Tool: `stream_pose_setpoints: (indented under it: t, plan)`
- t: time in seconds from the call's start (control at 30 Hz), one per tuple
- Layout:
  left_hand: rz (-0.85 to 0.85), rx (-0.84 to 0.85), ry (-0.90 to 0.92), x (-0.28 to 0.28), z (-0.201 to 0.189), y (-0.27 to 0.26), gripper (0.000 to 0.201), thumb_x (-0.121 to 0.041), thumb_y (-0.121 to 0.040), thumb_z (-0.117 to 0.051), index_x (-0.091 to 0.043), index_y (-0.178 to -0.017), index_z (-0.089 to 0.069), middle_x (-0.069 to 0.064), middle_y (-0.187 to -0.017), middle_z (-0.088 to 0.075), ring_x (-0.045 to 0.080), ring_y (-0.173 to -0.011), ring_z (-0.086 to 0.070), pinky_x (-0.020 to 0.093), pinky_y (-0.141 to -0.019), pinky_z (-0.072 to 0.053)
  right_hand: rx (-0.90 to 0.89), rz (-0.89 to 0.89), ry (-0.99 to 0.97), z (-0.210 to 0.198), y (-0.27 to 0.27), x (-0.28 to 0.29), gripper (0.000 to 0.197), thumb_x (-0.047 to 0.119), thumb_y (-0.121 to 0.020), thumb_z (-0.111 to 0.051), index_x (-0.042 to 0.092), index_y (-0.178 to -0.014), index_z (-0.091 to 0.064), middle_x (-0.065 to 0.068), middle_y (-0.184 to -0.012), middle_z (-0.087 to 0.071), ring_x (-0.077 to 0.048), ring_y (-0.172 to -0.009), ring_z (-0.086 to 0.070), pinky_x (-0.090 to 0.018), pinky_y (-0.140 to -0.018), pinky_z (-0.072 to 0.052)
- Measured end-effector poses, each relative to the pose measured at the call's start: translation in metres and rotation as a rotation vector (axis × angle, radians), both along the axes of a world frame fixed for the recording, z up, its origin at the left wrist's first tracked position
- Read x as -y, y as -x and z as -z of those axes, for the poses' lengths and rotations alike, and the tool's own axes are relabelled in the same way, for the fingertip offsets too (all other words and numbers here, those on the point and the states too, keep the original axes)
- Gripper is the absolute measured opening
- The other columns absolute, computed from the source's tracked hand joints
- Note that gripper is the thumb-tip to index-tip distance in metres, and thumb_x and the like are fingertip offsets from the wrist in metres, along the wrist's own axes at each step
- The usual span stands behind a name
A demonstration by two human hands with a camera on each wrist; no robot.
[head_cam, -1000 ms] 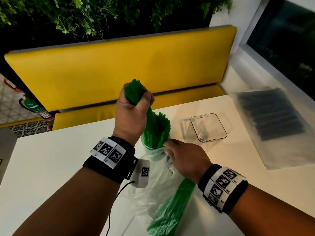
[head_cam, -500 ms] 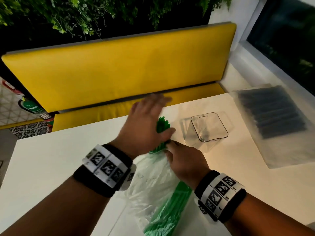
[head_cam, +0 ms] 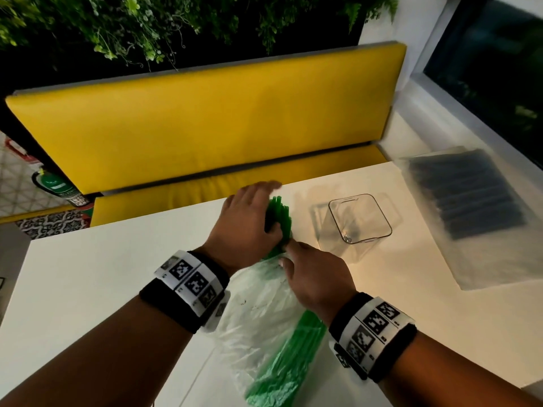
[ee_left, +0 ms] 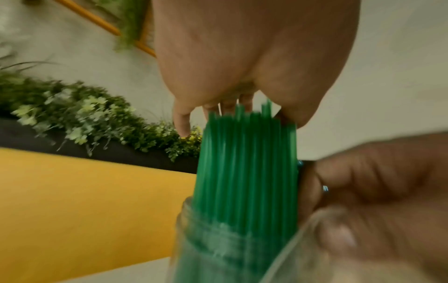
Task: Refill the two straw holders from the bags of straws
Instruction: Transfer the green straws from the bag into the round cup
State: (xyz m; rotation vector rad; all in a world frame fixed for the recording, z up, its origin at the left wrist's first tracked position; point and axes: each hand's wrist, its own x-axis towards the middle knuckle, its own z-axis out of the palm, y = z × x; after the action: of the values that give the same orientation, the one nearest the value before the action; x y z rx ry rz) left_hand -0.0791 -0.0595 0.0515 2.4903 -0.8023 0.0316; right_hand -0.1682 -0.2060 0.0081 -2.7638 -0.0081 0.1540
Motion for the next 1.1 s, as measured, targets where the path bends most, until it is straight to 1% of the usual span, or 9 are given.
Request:
stream_pose_setpoints:
  t: [0.13, 0.23, 0.37, 0.53, 0.63, 0.73, 0.8, 0.9, 1.1]
  plan:
    - [-0.002, 0.031, 0.07, 0.003, -0.021, 0.006, 0.072, -0.026, -0.079, -0.058, -0.033, -0.148, -0.035, -0.001, -0.149, -0.044, 0.024, -0.137, -0.038, 0.051, -0.11, -0.034, -0.033, -0.003, -0.016, -0.001, -0.001, -0.002, 0.027, 0.043, -0.097, -0.037, 0.032, -0.119, -0.046, 0.004, -0.112, -0.064, -0.028, -0.09, -0.066, -0.036, -0.069, -0.049]
    - [0.167, 0.293, -0.179, 0.014, -0.017, 0.009, 0.053, -0.034, -0.09, -0.048, -0.032, -0.143, -0.048, 0.002, -0.154, -0.043, 0.029, -0.143, -0.035, 0.058, -0.112, -0.028, -0.045, 0.005, 0.005, 0.0, -0.002, -0.004, 0.026, 0.042, -0.097, -0.038, 0.029, -0.114, -0.051, 0.002, -0.108, -0.064, -0.029, -0.09, -0.066, -0.038, -0.072, -0.05]
    - [0.22, 0.273, -0.546, 0.008, 0.0, 0.001, 0.046, -0.038, -0.099, -0.033, -0.026, -0.136, -0.057, -0.001, -0.149, -0.05, 0.027, -0.143, -0.039, 0.058, -0.111, -0.031, 0.004, 0.019, -0.019, -0.001, 0.0, -0.004, 0.027, 0.042, -0.096, -0.039, 0.029, -0.117, -0.051, 0.003, -0.106, -0.066, -0.027, -0.09, -0.067, -0.036, -0.069, -0.047]
    - [0.201, 0.262, -0.366, 0.0, 0.006, 0.001, 0.036, -0.035, -0.094, -0.048, -0.027, -0.126, -0.063, -0.001, -0.136, -0.061, 0.031, -0.128, -0.053, 0.051, -0.098, -0.045, 0.005, 0.016, -0.047, -0.002, 0.008, -0.003, 0.034, 0.044, -0.096, -0.039, 0.034, -0.128, -0.04, 0.004, -0.113, -0.065, -0.026, -0.093, -0.066, -0.039, -0.074, -0.052]
    - [0.109, 0.309, -0.313, -0.004, -0.007, 0.005, 0.039, -0.03, -0.091, -0.06, -0.026, -0.13, -0.059, 0.004, -0.144, -0.054, 0.033, -0.13, -0.049, 0.053, -0.1, -0.043, -0.058, 0.093, -0.205, -0.004, 0.022, 0.012, 0.061, 0.056, -0.089, -0.052, 0.043, -0.141, -0.025, 0.011, -0.124, -0.058, -0.017, -0.107, -0.061, -0.038, -0.086, -0.05]
    - [0.103, 0.389, 0.024, -0.003, -0.028, 0.038, 0.025, -0.027, -0.092, -0.061, -0.015, -0.113, -0.067, 0.008, -0.118, -0.065, 0.028, -0.105, -0.059, 0.042, -0.087, -0.048, -0.17, 0.209, -0.39, 0.004, 0.041, 0.034, 0.077, 0.06, -0.068, -0.074, 0.043, -0.134, -0.039, 0.022, -0.116, -0.056, -0.007, -0.105, -0.059, -0.036, -0.093, -0.049]
    - [0.235, 0.199, 0.099, 0.005, -0.024, 0.078, 0.015, -0.024, -0.095, -0.056, -0.015, -0.096, -0.068, 0.003, -0.094, -0.068, 0.019, -0.084, -0.06, 0.035, -0.074, -0.049, -0.21, 0.317, -0.624, 0.015, 0.047, 0.045, 0.065, 0.038, -0.064, -0.085, 0.031, -0.122, -0.056, 0.01, -0.114, -0.068, -0.012, -0.103, -0.064, -0.041, -0.094, -0.052]
    - [0.212, -0.386, -0.022, 0.021, 0.02, 0.12, 0.021, -0.022, -0.1, -0.049, -0.024, -0.104, -0.069, -0.004, -0.106, -0.07, 0.011, -0.092, -0.059, 0.02, -0.08, -0.043, -0.195, 0.363, -0.942, 0.028, 0.056, 0.052, 0.062, 0.01, -0.061, -0.086, 0.021, -0.117, -0.062, -0.005, -0.113, -0.07, -0.029, -0.107, -0.066, -0.048, -0.095, -0.051]
    - [0.017, -0.745, -0.017, 0.038, 0.1, 0.138, 0.03, -0.036, -0.095, -0.05, -0.026, -0.12, -0.062, -0.009, -0.118, -0.063, 0.012, -0.109, -0.057, 0.02, -0.094, -0.039, -0.213, 0.278, -1.031, 0.02, 0.071, 0.055, 0.059, -0.015, -0.08, -0.064, 0.024, -0.123, -0.056, 0.004, -0.107, -0.068, 0.003, -0.09, -0.066, -0.011, -0.076, -0.048]
